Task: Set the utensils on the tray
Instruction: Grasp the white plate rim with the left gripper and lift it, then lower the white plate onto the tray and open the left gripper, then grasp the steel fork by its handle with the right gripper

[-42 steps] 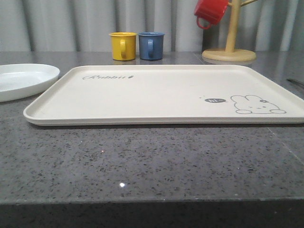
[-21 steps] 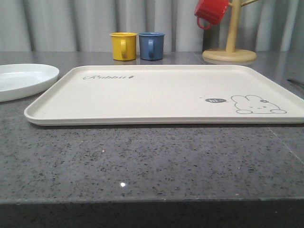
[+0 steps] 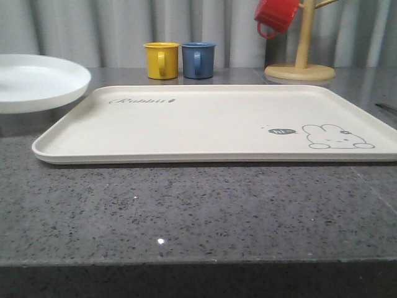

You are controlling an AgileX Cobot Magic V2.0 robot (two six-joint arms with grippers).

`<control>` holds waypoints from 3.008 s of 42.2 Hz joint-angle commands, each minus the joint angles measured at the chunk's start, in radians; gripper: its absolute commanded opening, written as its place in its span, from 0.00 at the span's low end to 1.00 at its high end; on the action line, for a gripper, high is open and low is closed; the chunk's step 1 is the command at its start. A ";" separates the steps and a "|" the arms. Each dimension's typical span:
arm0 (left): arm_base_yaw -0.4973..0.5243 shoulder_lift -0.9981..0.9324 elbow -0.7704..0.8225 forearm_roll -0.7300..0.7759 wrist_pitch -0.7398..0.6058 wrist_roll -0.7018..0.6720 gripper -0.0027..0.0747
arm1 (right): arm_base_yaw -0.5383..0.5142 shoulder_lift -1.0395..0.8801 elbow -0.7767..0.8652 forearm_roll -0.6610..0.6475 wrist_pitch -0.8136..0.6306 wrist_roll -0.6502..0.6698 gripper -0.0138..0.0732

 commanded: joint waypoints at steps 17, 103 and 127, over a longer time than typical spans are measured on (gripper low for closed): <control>-0.357 0.014 -0.068 -0.097 0.005 0.010 0.01 | -0.005 0.015 -0.026 -0.008 -0.070 -0.011 0.71; -0.991 -0.872 0.472 0.494 -0.177 -0.357 0.49 | -0.005 0.045 -0.020 -0.011 -0.130 -0.011 0.71; -0.991 -0.859 0.472 0.494 -0.177 -0.357 0.49 | -0.004 0.668 -0.448 -0.011 0.286 -0.011 0.70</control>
